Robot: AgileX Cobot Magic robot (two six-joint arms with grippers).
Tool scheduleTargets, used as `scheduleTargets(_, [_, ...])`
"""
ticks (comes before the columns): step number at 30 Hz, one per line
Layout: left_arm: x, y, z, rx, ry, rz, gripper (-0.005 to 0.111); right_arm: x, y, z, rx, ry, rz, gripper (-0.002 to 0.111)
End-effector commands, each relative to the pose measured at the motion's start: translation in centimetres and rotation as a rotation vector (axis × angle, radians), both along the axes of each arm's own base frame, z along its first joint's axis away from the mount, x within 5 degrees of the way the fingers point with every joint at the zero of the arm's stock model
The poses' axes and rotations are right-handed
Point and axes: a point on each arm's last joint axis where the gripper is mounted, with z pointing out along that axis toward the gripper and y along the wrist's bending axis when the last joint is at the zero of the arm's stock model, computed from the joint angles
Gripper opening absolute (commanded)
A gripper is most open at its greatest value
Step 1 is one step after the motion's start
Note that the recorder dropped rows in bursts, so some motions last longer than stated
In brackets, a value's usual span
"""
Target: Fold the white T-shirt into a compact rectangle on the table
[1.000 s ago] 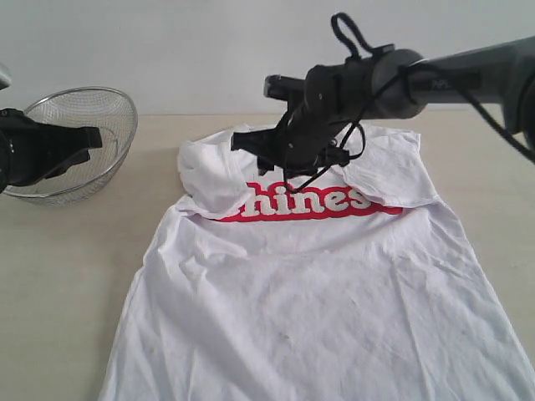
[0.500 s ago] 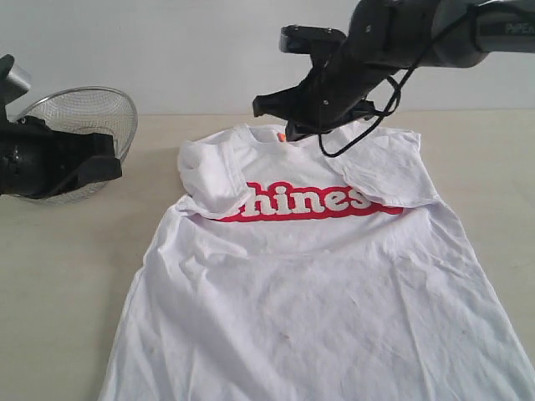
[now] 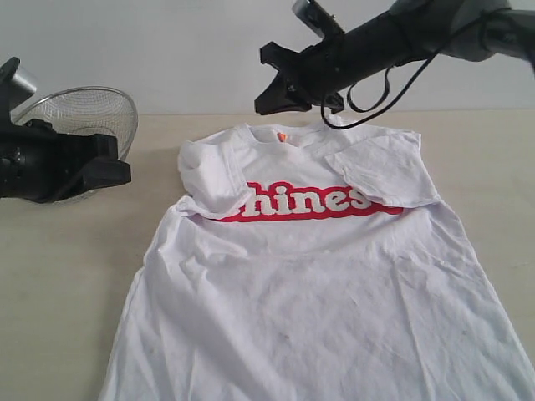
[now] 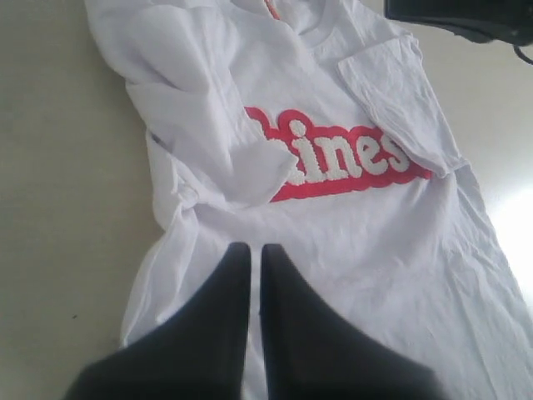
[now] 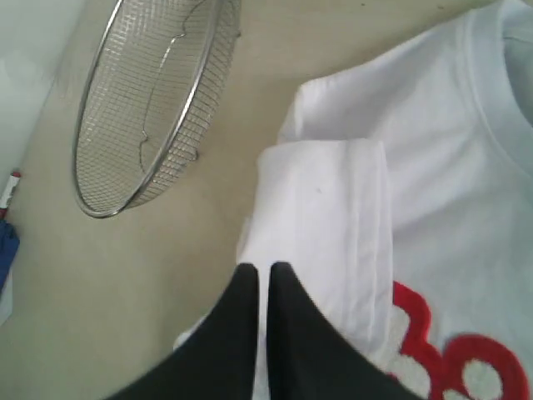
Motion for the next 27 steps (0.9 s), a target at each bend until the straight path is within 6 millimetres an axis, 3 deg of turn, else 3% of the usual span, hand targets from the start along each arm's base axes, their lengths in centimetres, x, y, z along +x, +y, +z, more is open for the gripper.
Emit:
scheduleTargets(1, [-0.2,0.0,0.0,-0.002,0.005,0.000,0.004,1.7,2.5,-0.6,0.039,-0.012,0.050,0.000])
scheduleTargets(4, [-0.2,0.0,0.0,0.002,0.005,0.001,0.004,2.8,3.7,-2.0,0.048,-0.027,0.071,0.000])
scheduleTargets(7, [-0.1,0.2,-0.1,0.017,0.002,0.020,0.004,3.3,5.4,-5.9,0.046,0.007,0.118,0.000])
scheduleTargets(12, [-0.1,0.2,-0.1,0.017,0.002,0.020,0.004,3.5,5.3,-9.3,0.013,0.042,0.135,0.000])
scheduleTargets(20, [-0.1,0.2,-0.1,0.019,0.002,0.019,0.004,3.6,5.6,-12.3,-0.110,0.071,0.099,0.000])
scheduleTargets(27, [-0.1,0.2,-0.1,0.021,0.001,0.018,0.004,3.9,5.1,-12.9,-0.195,0.092,0.022,0.000])
